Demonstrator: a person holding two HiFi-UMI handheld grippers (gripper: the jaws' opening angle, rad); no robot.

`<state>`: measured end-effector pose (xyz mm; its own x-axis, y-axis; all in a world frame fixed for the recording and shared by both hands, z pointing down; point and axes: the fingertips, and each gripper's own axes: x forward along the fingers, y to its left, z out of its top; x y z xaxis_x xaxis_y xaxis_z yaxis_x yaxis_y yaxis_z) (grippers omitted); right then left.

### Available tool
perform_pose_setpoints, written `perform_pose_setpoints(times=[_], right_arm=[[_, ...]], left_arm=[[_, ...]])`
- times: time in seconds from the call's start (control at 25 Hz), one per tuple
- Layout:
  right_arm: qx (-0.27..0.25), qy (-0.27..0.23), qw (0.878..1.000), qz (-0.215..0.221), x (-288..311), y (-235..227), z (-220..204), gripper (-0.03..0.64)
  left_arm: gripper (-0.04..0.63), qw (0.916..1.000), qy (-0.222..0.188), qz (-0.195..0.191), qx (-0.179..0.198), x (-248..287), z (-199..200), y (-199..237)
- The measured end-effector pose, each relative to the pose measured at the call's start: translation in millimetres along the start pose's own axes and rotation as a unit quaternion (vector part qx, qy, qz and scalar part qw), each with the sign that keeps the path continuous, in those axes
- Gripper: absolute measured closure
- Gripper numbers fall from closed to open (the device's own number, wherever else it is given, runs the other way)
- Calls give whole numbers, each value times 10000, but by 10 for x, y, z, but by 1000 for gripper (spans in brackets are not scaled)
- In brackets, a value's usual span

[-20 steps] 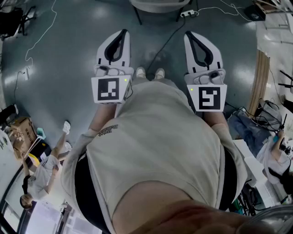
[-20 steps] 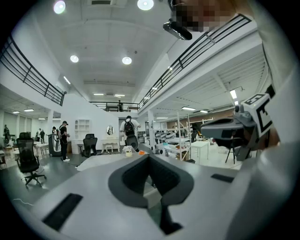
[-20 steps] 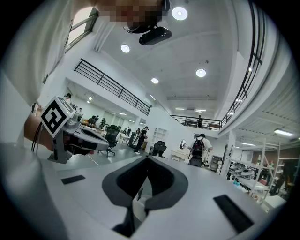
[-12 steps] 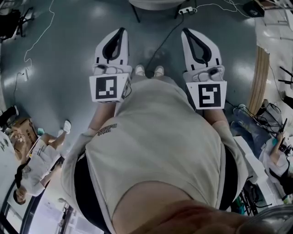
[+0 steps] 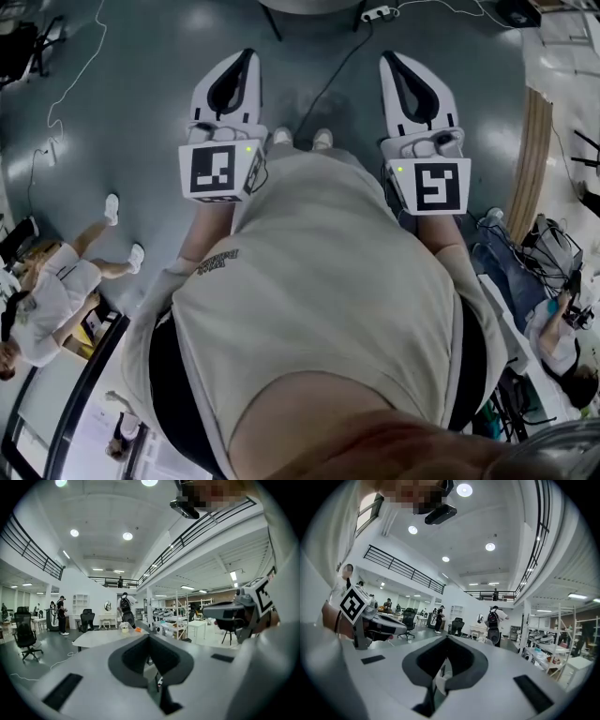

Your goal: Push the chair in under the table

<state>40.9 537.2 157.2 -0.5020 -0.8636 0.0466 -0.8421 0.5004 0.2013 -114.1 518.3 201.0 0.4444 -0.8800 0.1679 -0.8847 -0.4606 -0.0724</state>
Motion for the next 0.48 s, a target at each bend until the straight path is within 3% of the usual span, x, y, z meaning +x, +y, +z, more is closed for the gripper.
perform_pose_setpoints(times=[0.16,0.48], right_arm=[[51,12,10000,21,-39,-106,-89,606],[65,67,10000,-31,62,-354,-243,606]], left_arm=[[586,9999,-19,134,34,73,2,-23],[586,9997,-132,41,186,339,41,-107]])
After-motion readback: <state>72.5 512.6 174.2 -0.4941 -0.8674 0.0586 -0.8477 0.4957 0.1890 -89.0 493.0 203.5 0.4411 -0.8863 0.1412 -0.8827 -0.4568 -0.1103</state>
